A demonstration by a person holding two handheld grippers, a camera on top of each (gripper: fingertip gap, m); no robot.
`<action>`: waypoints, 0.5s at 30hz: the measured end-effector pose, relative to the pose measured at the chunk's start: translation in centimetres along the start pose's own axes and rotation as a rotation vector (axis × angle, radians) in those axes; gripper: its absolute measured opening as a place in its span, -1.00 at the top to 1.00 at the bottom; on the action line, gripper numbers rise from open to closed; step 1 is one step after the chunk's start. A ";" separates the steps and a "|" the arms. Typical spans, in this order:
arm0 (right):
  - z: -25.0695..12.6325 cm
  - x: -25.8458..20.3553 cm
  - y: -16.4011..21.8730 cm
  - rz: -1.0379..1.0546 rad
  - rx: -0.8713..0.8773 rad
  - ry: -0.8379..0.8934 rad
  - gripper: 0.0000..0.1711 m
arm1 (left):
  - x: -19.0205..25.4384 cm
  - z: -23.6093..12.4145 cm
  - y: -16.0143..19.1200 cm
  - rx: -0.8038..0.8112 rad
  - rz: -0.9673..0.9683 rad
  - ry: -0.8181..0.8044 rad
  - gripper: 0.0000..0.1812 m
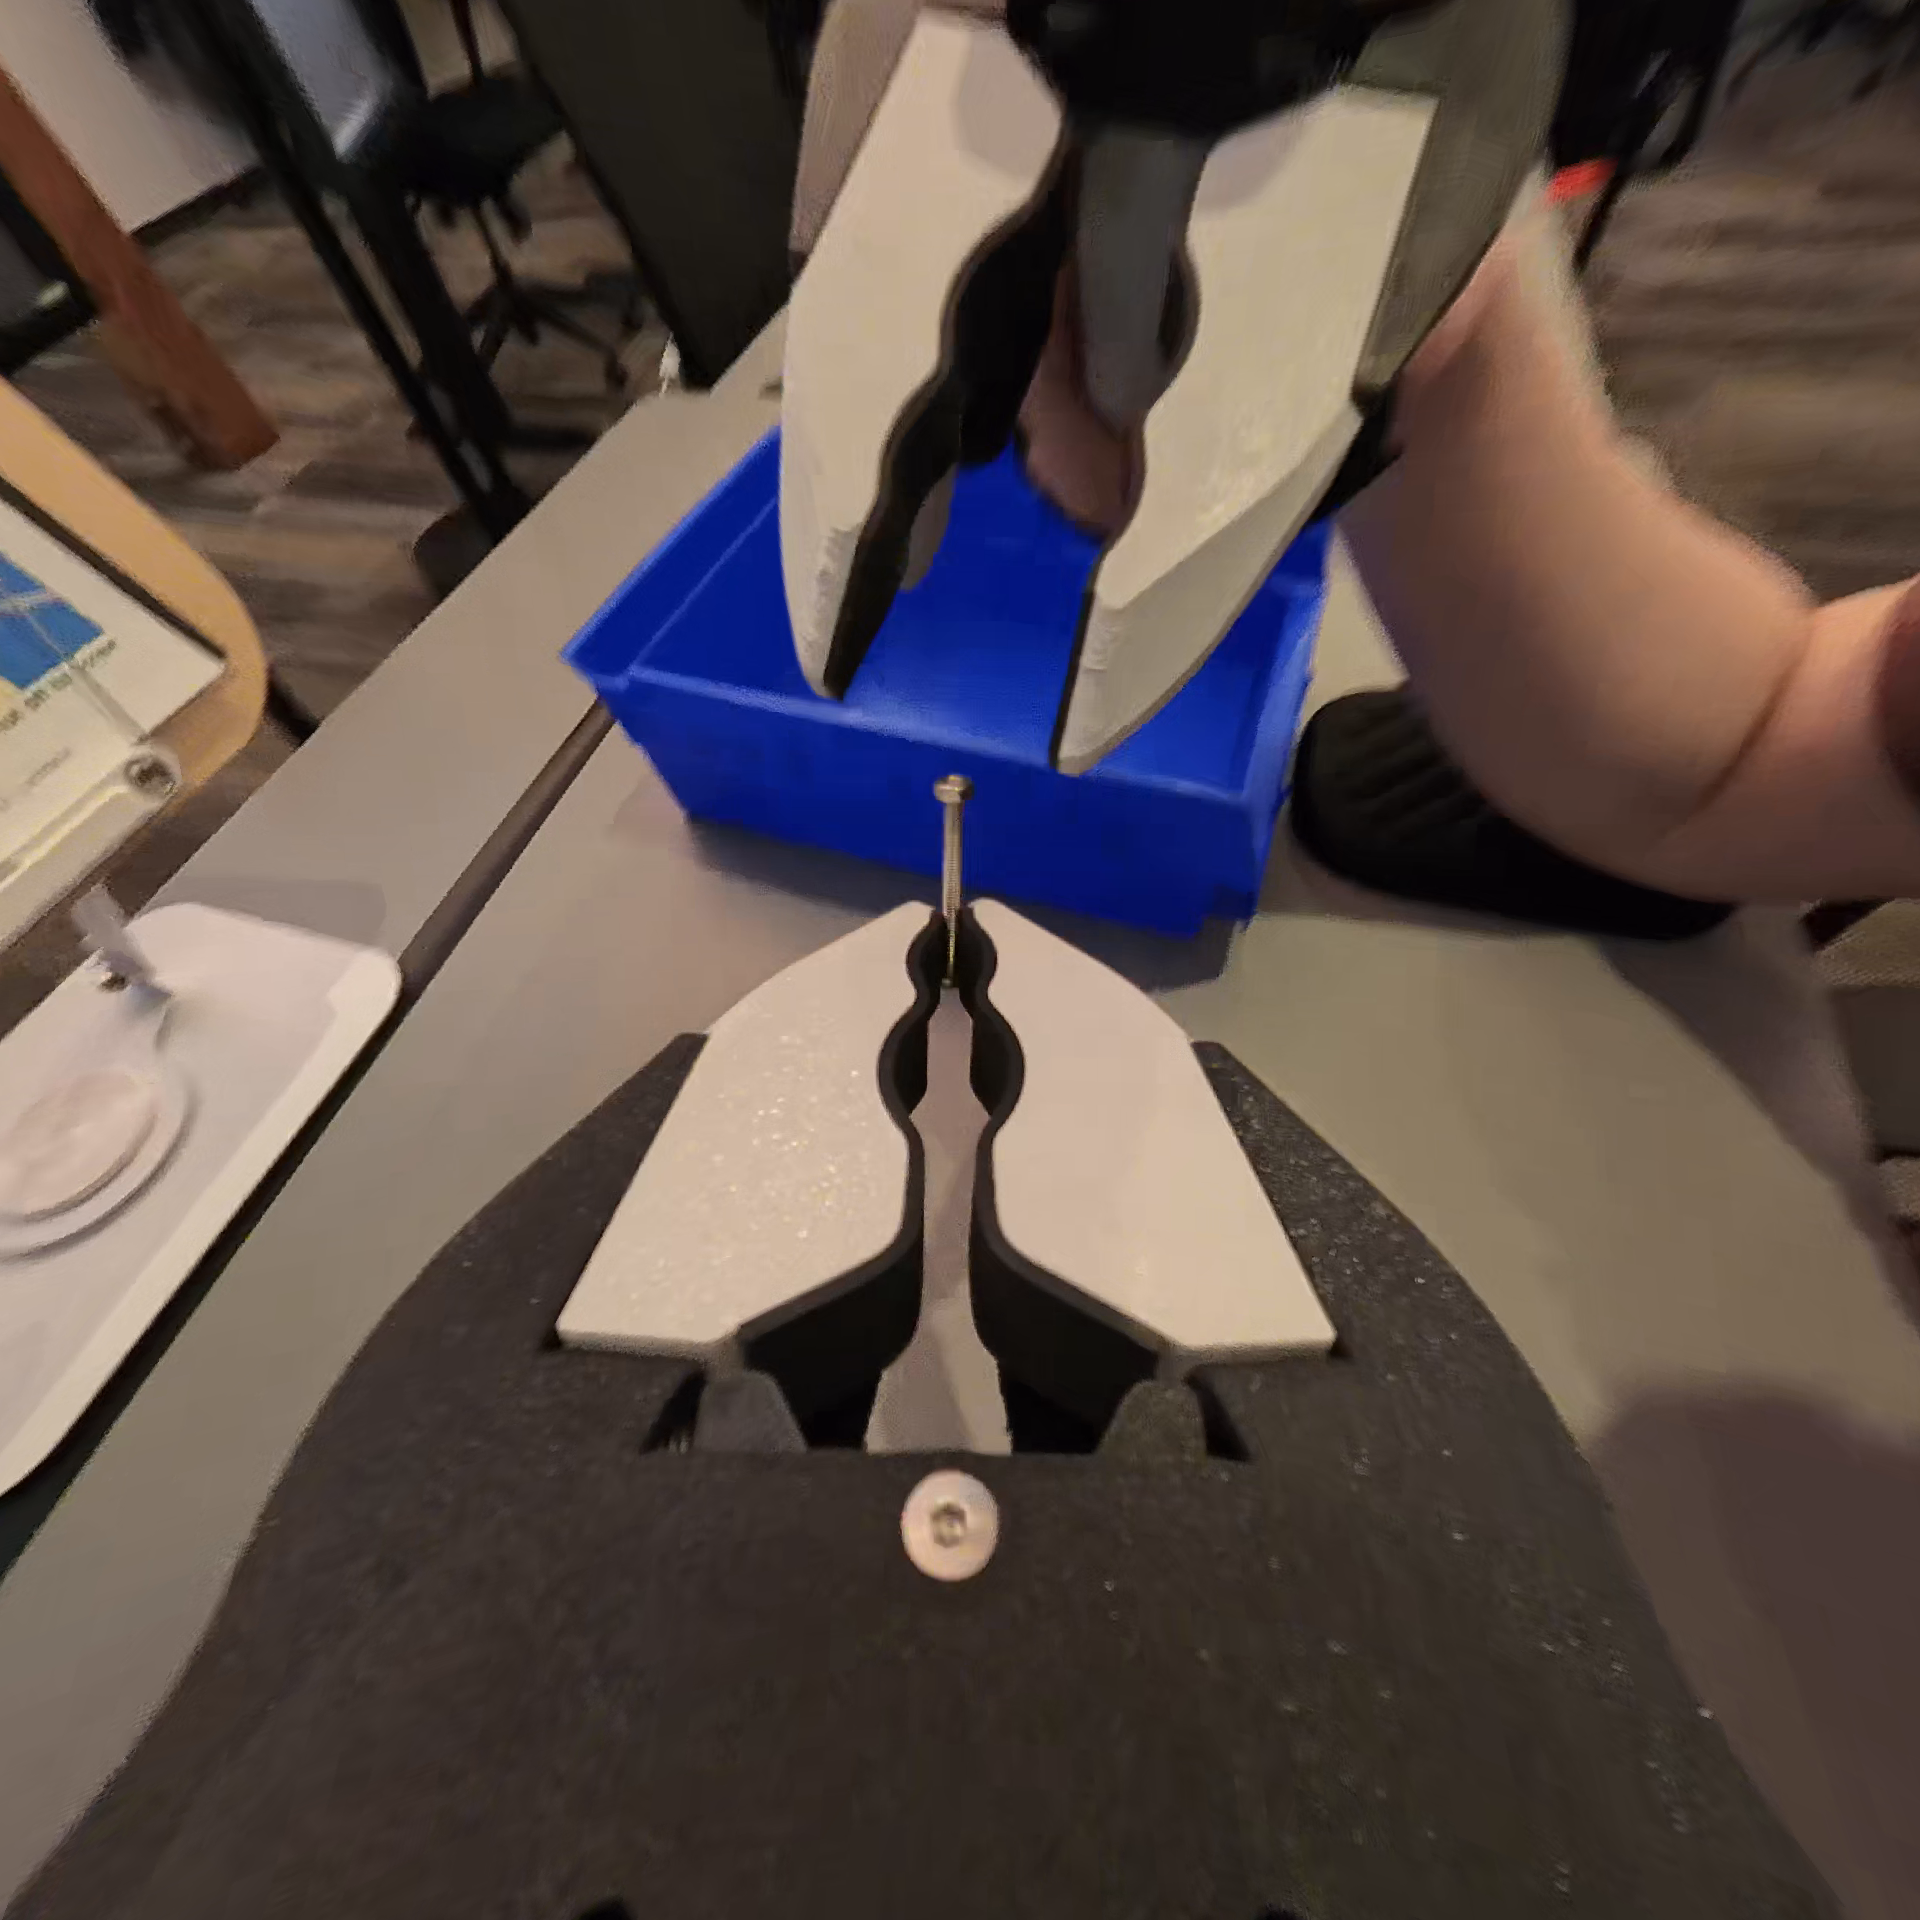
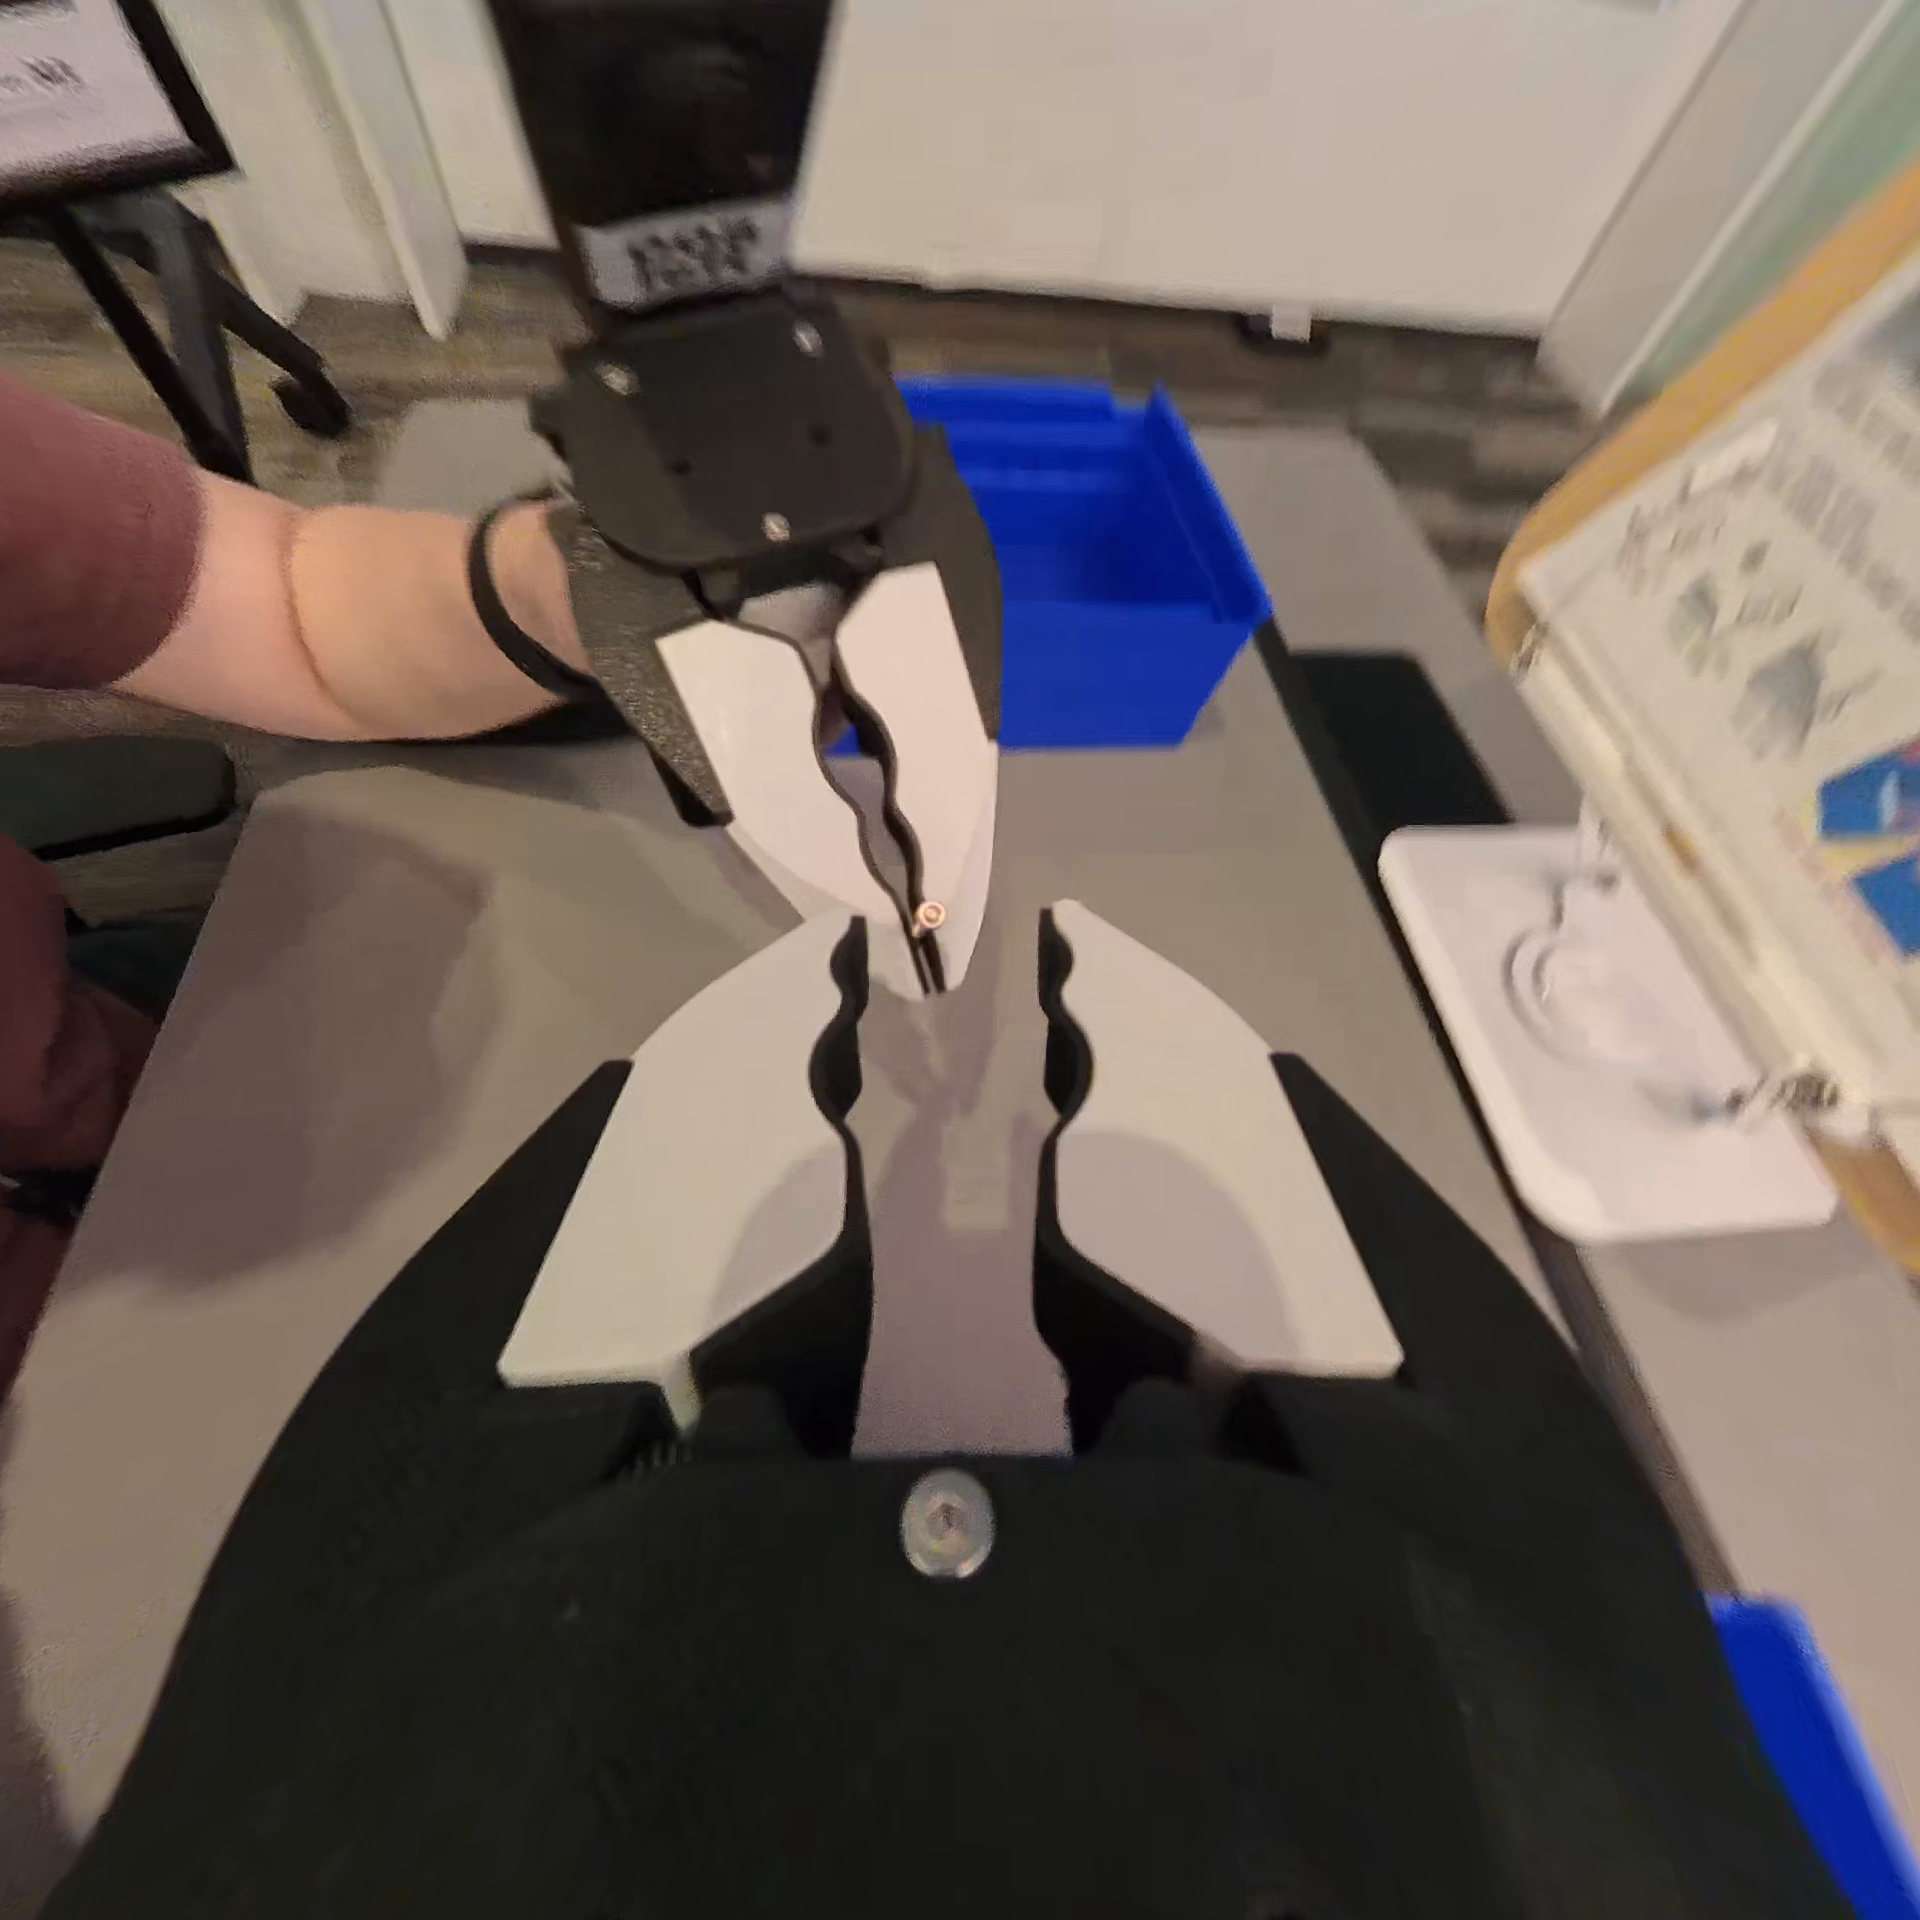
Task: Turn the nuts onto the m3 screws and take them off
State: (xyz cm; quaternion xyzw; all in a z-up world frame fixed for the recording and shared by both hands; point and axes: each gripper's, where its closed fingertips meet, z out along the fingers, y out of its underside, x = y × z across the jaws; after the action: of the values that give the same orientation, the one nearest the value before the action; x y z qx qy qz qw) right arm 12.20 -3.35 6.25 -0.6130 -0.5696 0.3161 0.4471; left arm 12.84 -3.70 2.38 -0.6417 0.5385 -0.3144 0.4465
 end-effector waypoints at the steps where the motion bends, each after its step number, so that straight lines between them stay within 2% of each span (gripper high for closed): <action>1: -0.2 -0.4 -0.8 -0.022 0.058 -0.020 0.61 | 0.4 -0.4 -0.8 0.052 -0.017 0.033 0.98; 7: -0.8 -2.4 -4.6 -0.042 0.315 -0.144 0.53 | 1.8 -2.6 -4.1 0.263 -0.053 0.148 0.98; 10: -0.7 -3.5 -6.4 -0.011 0.440 -0.202 0.40 | 2.1 -3.3 -4.9 0.309 -0.072 0.175 0.98; 15: 0.7 -5.0 -7.7 0.011 0.520 -0.260 0.24 | 2.1 -4.0 -5.6 0.353 -0.070 0.174 0.98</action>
State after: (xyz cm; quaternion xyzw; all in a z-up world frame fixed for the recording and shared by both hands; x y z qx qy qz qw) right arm 7.62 -8.52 12.36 -0.4353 -0.5186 0.5297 0.5109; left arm 12.12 -6.59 8.91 -0.5423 0.4889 -0.4736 0.4925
